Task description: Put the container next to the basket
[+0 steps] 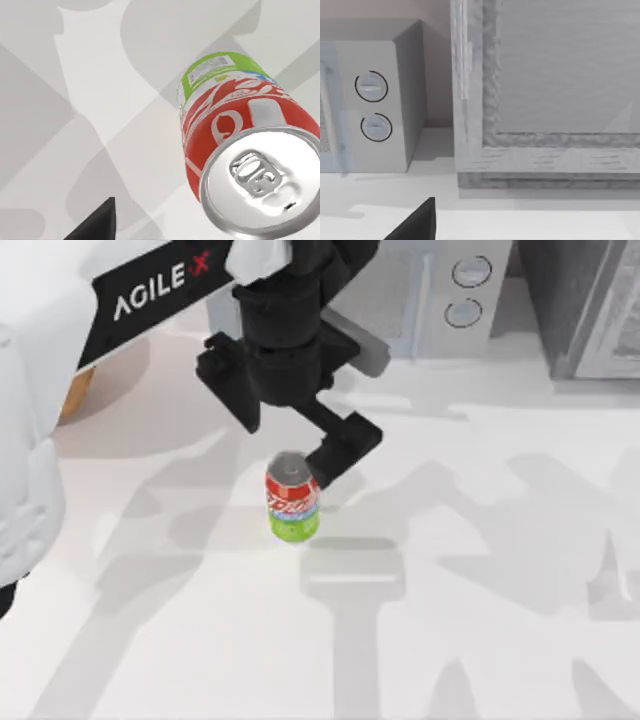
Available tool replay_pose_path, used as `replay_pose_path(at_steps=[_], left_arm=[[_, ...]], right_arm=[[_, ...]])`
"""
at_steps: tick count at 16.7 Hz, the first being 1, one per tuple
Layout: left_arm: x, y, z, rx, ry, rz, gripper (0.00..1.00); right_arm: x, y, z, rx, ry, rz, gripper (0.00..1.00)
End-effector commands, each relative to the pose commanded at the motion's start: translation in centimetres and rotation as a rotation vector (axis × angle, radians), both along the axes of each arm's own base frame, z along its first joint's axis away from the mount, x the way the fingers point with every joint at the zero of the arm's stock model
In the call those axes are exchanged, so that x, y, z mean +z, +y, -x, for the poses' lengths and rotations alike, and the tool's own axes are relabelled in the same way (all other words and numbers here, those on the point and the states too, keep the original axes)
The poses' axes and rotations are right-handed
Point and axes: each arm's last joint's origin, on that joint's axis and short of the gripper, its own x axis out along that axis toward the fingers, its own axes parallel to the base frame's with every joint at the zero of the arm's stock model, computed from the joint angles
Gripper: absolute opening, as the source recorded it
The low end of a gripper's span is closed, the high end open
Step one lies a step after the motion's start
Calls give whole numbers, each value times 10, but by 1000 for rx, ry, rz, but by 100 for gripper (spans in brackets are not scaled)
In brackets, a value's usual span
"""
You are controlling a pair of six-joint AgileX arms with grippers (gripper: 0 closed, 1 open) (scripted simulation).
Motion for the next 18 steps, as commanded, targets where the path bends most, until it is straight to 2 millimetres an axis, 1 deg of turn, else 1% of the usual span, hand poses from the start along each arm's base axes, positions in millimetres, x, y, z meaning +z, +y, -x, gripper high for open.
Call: replay_pose_path(at_steps=[4,5,11,12,16,18], left_arm=[[-1,2,-1,4,-1,1,100],[-5,1,-1,1,0,0,100],[-56,0,0,0,-2,1,100],[-59,0,0,0,0,0,100],[-60,0,0,0,0,0,100],[-60,0,0,0,0,0,85]], right_arm=[[0,0,0,0,0,0,100],[0,0,0,0,0,0,100],[0,0,0,0,0,0,100],[0,0,0,0,0,0,100],[0,0,0,0,0,0,100],[0,0,0,0,0,0,100]])
